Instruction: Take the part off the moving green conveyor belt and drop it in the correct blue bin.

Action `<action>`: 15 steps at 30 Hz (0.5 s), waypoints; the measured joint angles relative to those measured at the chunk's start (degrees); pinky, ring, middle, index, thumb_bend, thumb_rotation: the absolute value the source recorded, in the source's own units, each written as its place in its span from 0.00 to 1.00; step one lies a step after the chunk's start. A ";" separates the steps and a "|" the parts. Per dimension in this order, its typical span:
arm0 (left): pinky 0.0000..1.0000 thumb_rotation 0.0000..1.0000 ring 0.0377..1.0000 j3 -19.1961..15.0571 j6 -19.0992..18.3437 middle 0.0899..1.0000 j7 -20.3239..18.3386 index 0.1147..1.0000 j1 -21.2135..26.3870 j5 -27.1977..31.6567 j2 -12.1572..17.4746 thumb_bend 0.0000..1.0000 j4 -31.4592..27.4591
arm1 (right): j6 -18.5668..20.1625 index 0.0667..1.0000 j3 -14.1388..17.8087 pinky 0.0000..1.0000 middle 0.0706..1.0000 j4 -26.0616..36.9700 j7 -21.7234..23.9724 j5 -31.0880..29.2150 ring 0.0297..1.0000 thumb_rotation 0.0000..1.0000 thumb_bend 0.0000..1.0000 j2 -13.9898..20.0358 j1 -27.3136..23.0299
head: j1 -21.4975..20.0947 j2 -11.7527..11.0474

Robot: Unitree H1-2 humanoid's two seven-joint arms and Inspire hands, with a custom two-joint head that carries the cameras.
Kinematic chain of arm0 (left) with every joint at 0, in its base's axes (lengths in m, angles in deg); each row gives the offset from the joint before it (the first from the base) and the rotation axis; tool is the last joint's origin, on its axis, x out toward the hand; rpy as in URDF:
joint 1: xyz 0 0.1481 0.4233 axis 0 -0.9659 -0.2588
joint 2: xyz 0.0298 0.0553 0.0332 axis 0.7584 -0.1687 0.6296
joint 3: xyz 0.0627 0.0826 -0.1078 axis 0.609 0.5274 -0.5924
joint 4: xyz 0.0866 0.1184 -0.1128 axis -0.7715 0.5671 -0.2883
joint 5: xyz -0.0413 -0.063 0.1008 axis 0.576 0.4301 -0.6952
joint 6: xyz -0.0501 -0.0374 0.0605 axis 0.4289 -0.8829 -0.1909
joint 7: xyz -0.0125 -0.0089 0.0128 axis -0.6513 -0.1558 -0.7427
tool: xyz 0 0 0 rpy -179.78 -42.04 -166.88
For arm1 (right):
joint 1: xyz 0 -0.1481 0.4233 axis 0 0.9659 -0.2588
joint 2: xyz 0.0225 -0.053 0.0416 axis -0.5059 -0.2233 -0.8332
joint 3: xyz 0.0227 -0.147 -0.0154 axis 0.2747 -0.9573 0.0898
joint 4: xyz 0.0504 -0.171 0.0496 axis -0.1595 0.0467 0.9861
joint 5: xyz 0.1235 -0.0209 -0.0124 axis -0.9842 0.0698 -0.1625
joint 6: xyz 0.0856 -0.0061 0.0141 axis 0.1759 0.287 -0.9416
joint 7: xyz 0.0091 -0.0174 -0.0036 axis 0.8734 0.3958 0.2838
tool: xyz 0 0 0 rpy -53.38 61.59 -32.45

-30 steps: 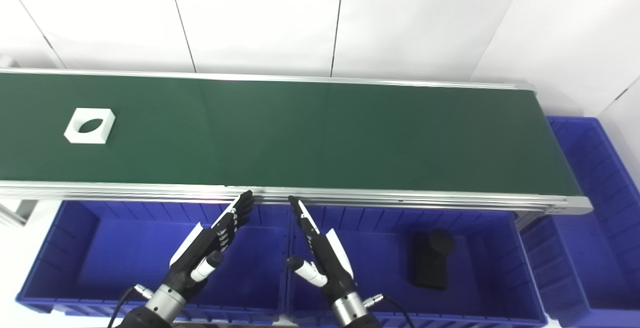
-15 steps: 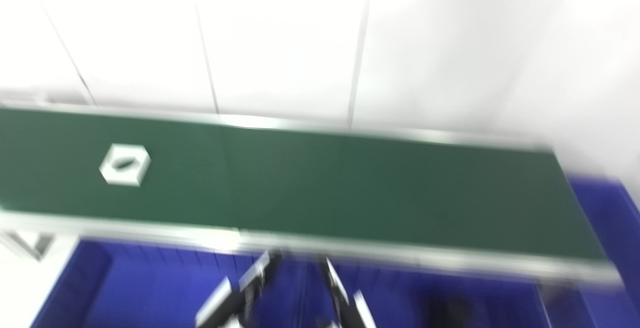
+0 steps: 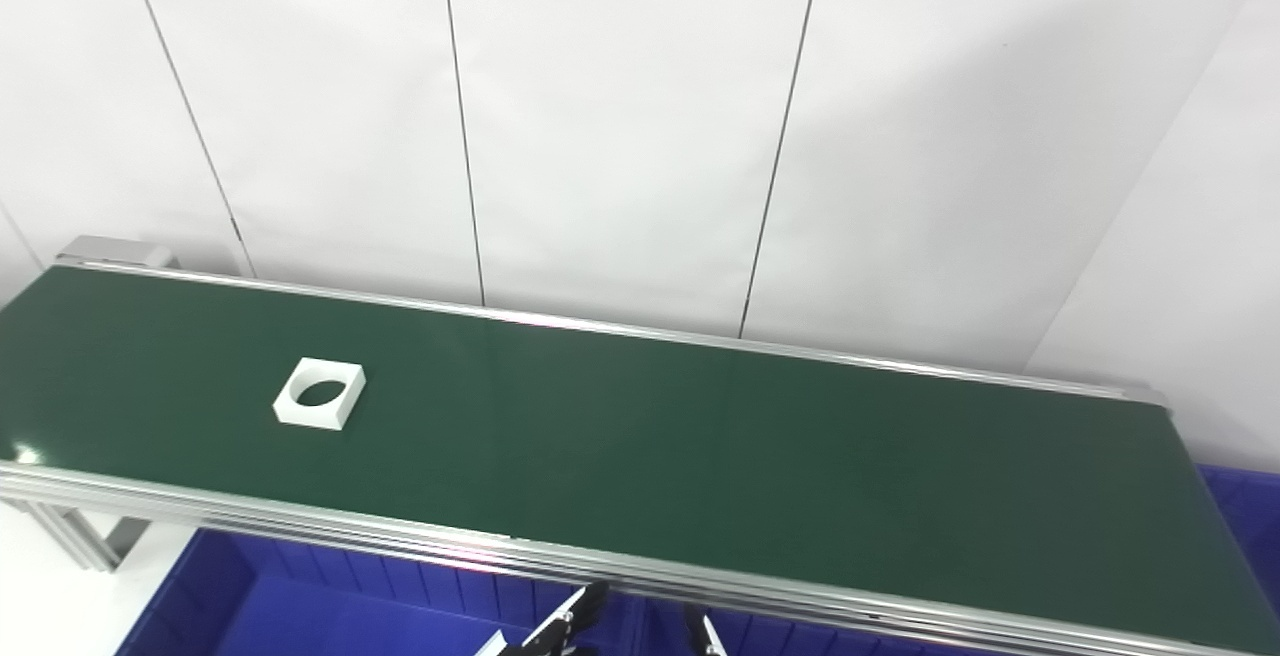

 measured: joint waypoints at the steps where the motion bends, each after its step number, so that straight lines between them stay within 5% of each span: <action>1: 0.90 0.79 0.99 0.09 -0.01 1.00 0.02 0.98 0.00 -0.01 0.03 1.00 -0.07 | 0.00 1.00 -0.03 1.00 1.00 -0.02 -0.02 0.06 1.00 1.00 1.00 0.00 -0.01 | 0.00 0.00; 6: 0.87 0.77 0.96 0.46 -0.14 0.98 -0.08 0.96 -0.57 0.49 0.18 1.00 -3.04 | 0.00 1.00 -0.05 1.00 1.00 -0.26 -0.22 0.26 1.00 1.00 1.00 0.02 -0.04 | 1.05 0.09; 15: 0.87 0.71 0.95 1.78 0.44 0.96 -3.75 0.95 -5.02 6.09 0.55 1.00 -26.79 | 0.00 1.00 0.51 1.00 1.00 -2.13 1.32 -0.66 1.00 1.00 1.00 -0.19 -0.51 | 2.28 -0.26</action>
